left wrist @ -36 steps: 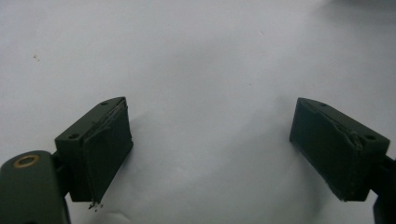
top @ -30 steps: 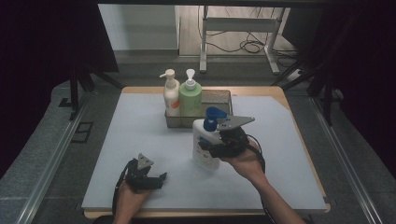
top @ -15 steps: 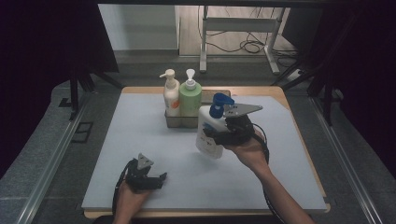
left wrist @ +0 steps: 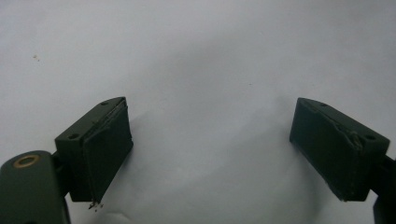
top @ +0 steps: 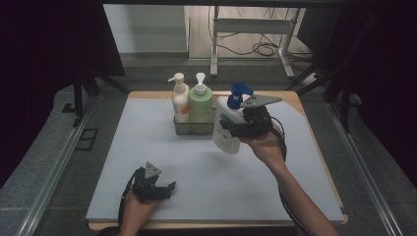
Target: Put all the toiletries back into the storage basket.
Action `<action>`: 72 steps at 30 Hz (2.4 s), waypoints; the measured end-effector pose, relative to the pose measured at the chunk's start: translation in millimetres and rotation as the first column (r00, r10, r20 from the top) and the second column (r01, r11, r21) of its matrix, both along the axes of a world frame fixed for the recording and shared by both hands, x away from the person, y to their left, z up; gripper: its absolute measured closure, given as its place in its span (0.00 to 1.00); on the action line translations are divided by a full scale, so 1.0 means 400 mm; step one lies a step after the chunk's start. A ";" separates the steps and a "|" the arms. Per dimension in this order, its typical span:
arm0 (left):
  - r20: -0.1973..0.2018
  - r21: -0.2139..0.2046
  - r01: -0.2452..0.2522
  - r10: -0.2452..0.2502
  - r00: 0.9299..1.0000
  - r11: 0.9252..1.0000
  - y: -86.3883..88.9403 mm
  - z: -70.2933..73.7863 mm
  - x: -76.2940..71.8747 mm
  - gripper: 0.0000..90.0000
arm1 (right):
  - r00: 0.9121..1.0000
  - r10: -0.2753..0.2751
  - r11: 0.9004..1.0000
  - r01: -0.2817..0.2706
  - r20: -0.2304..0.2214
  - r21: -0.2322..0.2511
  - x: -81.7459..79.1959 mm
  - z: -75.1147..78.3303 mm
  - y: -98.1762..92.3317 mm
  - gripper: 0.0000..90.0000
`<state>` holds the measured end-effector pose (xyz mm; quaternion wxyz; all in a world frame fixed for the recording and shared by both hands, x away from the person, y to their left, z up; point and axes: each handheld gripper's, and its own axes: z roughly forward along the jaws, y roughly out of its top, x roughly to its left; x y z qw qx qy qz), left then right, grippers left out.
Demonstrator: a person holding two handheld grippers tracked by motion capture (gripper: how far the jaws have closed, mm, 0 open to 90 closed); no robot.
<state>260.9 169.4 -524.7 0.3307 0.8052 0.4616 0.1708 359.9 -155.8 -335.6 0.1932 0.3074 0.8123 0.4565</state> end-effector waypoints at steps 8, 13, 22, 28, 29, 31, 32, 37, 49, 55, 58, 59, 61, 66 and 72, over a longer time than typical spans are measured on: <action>0.000 0.000 0.000 0.000 1.000 1.000 0.000 0.000 0.000 0.14 | 0.999 -0.050 0.999 0.050 0.001 -0.014 0.038 0.011 0.002 0.42; 0.000 0.000 0.000 0.000 1.000 1.000 0.000 0.000 0.000 0.14 | 0.997 -0.078 0.997 0.078 0.006 -0.011 0.062 0.021 -0.001 0.42; -0.001 0.002 0.001 -0.001 1.000 1.000 0.000 0.000 0.000 0.14 | 0.993 -0.118 0.993 0.119 0.013 -0.022 0.099 0.036 0.003 0.42; 0.000 0.001 0.000 0.000 1.000 1.000 0.000 0.000 0.000 0.14 | 0.990 -0.141 0.990 0.141 0.016 -0.022 0.123 0.041 0.012 0.42; -0.001 0.002 0.001 -0.001 1.000 1.000 0.000 0.000 0.000 0.14 | 0.989 -0.145 0.989 0.145 0.013 -0.020 0.128 0.041 0.013 0.42; -0.001 0.002 0.001 -0.001 1.000 1.000 0.000 0.000 0.000 0.14 | 0.988 -0.152 0.988 0.152 0.009 -0.020 0.135 0.039 0.016 0.42; -0.001 0.002 0.001 -0.001 1.000 1.000 0.000 0.000 0.000 0.14 | 0.988 -0.156 0.988 0.156 0.006 -0.019 0.139 0.038 0.018 0.42; -0.001 0.002 0.001 -0.001 1.000 1.000 0.000 0.000 0.000 0.14 | 0.985 -0.170 0.985 0.170 0.007 -0.015 0.159 0.032 0.023 0.42; -0.001 0.002 0.001 -0.001 1.000 1.000 0.000 0.000 0.000 0.14 | 0.978 -0.209 0.977 0.210 0.020 -0.025 0.206 0.032 0.039 0.42; 0.000 0.000 0.000 0.000 1.000 1.000 0.000 0.000 0.000 0.14 | 0.975 -0.223 0.974 0.223 0.021 -0.026 0.231 0.024 0.055 0.42; 0.000 -0.001 -0.001 0.001 1.000 1.000 0.000 0.000 0.000 0.14 | 0.973 -0.230 0.972 0.231 0.026 -0.029 0.243 0.020 0.061 0.42; 0.000 -0.001 -0.001 0.001 1.000 1.000 0.000 0.000 0.000 0.14 | 0.972 -0.232 0.972 0.233 0.032 -0.028 0.248 0.019 0.063 0.42; 0.000 -0.001 -0.001 0.001 1.000 1.000 0.000 0.000 0.000 0.14 | 0.970 -0.240 0.970 0.241 0.035 -0.025 0.256 0.019 0.065 0.42; 0.000 -0.001 -0.001 0.001 1.000 1.000 -0.001 0.000 0.000 0.14 | 0.966 -0.255 0.967 0.256 0.034 -0.014 0.274 0.016 0.069 0.42; 0.000 -0.001 -0.001 0.001 1.000 1.000 -0.001 0.000 0.000 0.14 | 0.963 -0.266 0.963 0.267 0.041 -0.024 0.292 0.002 0.076 0.42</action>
